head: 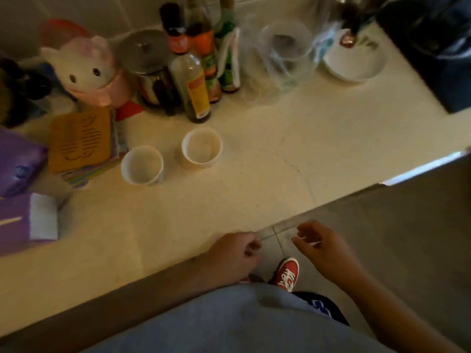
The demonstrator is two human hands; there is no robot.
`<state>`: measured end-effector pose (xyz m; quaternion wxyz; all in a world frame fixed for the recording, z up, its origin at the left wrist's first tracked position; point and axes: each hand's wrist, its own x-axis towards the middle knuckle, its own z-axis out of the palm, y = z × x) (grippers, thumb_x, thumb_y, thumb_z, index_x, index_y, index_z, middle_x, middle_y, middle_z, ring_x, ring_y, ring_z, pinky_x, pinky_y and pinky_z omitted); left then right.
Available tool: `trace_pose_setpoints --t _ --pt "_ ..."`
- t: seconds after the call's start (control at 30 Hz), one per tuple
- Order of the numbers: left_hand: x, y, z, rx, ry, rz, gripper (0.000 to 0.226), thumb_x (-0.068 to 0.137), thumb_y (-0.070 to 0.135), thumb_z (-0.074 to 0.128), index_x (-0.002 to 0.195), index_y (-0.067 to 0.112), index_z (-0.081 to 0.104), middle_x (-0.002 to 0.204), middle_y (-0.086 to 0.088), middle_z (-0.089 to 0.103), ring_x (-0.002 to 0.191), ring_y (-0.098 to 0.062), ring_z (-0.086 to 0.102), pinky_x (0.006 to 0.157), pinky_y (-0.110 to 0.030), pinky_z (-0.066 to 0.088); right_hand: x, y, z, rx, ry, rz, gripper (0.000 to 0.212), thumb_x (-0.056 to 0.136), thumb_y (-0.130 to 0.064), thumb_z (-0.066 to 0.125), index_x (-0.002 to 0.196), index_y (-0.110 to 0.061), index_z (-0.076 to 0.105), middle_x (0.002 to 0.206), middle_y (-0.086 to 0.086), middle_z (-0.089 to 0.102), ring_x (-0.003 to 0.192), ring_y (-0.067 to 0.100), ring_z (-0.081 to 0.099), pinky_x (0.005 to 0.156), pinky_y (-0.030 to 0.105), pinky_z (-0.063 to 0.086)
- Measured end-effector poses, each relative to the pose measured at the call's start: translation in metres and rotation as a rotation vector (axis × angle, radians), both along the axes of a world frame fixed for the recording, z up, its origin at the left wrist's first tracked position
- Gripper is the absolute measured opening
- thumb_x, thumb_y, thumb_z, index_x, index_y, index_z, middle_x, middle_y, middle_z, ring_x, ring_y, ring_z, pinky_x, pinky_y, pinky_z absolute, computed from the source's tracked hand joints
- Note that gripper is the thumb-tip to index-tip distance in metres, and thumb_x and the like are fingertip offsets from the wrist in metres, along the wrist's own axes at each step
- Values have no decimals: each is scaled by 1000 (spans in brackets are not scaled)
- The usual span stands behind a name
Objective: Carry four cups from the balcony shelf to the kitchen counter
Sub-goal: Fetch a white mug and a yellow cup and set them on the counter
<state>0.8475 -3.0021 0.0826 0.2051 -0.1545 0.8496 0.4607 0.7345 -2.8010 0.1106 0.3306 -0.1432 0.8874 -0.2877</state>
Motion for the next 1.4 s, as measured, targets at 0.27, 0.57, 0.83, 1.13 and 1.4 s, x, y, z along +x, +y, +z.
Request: trace_pose_setpoints --t 0.27,0.57,0.83,1.13,1.4 --pt "-55 91 -36 -68 -220 -445 31 82 48 65 102 24 63 96 6 65 80 -4 57 60 -19 39 76 147 -28 163 -202 -414 30 90 -36 63 116 -22 59 103 -9 62 91 5 61 76 19 50" --pt "-65 209 -51 -109 -334 -539 46 86 36 68 124 14 55 117 -5 63 98 -15 57 78 -25 45 193 304 -73 142 -408 -918 22 86 -36 68 104 -29 58 103 -5 62 87 5 59 67 19 46" --pt "-58 276 -58 -199 -347 -550 34 88 39 65 112 16 61 109 -2 65 96 -14 61 79 -29 51 250 407 -91 65 -544 -1031 24 87 -34 67 108 -23 62 105 -3 64 93 10 62 67 21 47" --pt "-95 298 -67 -326 -425 -561 23 87 42 63 101 24 61 99 3 64 90 -9 60 73 -26 47 169 481 -103 -35 -466 -1095 21 88 -36 66 99 -17 64 93 6 68 85 20 66 66 28 51" --pt "-215 370 -93 -374 -463 -682 27 90 35 63 98 9 64 94 -7 67 86 -20 61 68 -28 45 34 567 -121 -91 -403 -1221 16 87 -31 68 81 -18 61 82 4 65 74 19 63 61 29 49"
